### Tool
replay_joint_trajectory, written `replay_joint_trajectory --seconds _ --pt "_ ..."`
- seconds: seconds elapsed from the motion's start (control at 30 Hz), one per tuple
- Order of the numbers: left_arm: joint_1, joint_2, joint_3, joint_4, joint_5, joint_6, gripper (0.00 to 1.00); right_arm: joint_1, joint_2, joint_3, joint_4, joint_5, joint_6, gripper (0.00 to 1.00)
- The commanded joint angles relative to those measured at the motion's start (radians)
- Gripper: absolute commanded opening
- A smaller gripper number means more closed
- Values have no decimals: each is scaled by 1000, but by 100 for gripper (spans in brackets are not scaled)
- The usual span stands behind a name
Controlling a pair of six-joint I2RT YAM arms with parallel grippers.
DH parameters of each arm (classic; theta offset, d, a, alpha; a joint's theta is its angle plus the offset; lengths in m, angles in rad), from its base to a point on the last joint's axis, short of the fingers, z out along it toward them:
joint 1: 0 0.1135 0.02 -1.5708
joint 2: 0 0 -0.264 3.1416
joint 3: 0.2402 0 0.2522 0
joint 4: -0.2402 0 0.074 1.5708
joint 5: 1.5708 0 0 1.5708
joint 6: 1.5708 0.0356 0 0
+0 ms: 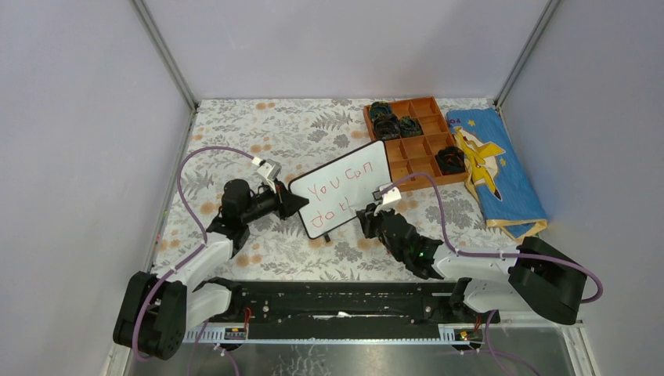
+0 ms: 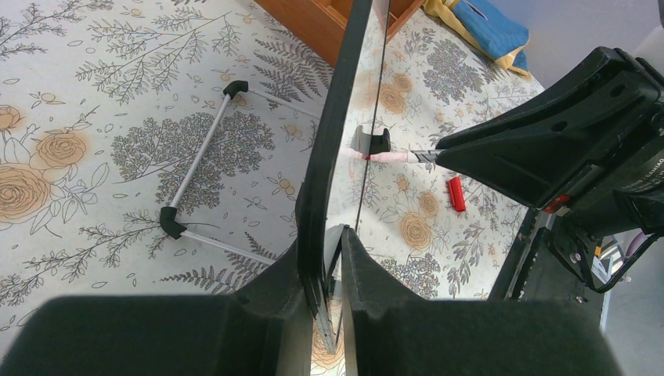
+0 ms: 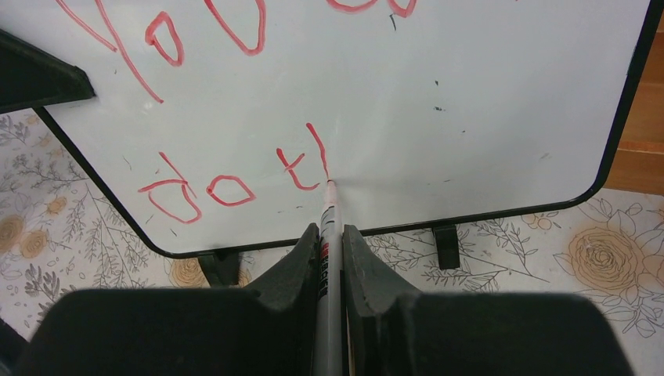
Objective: Write a sentence on the whiteboard
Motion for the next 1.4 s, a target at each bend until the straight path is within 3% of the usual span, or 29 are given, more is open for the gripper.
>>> replay_joint_trajectory --seconds 0.0,1.37 --pt "-2 12 -8 -93 -93 108 13 -7 -30 -4 14 0 22 0" --pt "-10 4 -10 -93 -102 110 13 -24 -10 95 -13 74 -30 0"
